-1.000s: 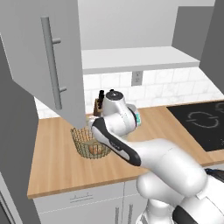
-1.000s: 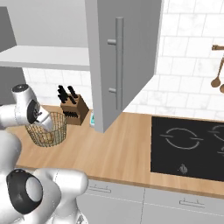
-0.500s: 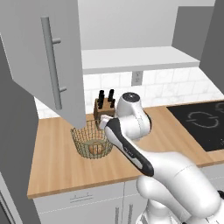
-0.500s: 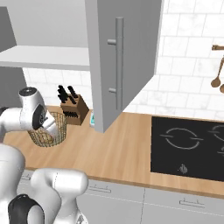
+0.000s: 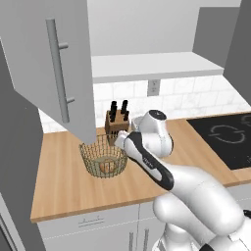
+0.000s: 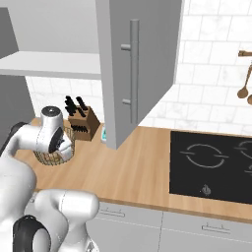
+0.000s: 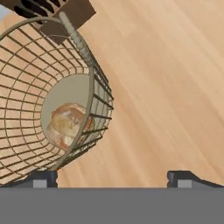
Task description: Open the cabinet, pick up the bread from the cabinet and place it in the basket. Then move the basket to the dining counter.
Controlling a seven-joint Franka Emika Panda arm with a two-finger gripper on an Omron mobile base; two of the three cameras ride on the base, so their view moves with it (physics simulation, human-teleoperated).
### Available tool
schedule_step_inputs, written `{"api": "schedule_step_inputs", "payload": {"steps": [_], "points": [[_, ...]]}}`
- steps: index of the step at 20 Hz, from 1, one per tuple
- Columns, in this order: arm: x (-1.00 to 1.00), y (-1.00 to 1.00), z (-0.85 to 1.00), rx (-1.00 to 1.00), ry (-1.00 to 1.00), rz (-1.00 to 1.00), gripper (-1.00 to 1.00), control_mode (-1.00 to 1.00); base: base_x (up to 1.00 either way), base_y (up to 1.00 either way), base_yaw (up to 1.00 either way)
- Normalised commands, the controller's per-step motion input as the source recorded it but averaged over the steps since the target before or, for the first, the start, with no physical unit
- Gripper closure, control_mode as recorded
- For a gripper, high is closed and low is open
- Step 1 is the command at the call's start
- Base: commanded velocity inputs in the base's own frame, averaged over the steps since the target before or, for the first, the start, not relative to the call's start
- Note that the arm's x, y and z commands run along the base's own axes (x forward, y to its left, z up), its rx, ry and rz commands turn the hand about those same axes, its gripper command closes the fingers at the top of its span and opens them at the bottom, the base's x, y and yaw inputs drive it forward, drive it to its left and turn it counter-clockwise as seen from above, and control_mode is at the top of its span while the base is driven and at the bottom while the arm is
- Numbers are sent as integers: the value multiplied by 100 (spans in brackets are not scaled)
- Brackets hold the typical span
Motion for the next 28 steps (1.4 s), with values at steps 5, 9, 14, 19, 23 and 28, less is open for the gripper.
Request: {"api": "schedule_step_inputs", "payload": {"steps": [5,9,14,19,23,28], "points": [[41,11,-15,0,13,0,-100,-100,0,0,0],[31,14,-16,0,11,0,-100,-100,0,0,0],[15,17,-26,0,9,0,-100,-100,0,0,0],[8,10,-44,0,9,0,-100,-100,0,0,0],[16,12,-42,0,7,0,-100,-100,0,0,0],[18,43,-62,0,11,0,100,-100,0,0,0]]}}
